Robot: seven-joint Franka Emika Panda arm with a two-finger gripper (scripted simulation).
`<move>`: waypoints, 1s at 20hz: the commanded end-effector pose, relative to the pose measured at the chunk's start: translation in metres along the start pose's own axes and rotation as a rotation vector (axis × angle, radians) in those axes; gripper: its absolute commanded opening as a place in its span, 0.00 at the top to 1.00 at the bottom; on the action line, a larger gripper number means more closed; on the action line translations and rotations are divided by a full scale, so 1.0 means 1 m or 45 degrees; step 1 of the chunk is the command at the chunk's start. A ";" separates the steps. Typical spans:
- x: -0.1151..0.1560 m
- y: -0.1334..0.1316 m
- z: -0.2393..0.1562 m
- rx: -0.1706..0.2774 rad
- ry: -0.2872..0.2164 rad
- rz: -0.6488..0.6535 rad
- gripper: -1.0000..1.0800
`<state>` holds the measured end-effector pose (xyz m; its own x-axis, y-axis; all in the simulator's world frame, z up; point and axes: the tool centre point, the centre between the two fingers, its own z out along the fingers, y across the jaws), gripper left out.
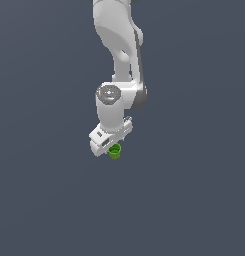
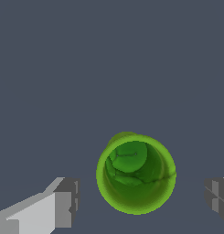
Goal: Pick up the object and move it to a goal position.
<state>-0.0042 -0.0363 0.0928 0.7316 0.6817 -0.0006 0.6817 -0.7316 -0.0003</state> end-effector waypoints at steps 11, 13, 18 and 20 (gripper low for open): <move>-0.001 -0.001 0.039 0.000 0.001 -0.005 0.04; -0.001 -0.001 0.046 0.000 0.001 -0.006 0.04; 0.000 0.000 0.050 0.000 0.001 -0.006 1.00; 0.000 0.000 0.050 0.000 0.001 -0.006 1.00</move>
<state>-0.0043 -0.0368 0.0433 0.7288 0.6848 0.0000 0.6848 -0.7288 0.0003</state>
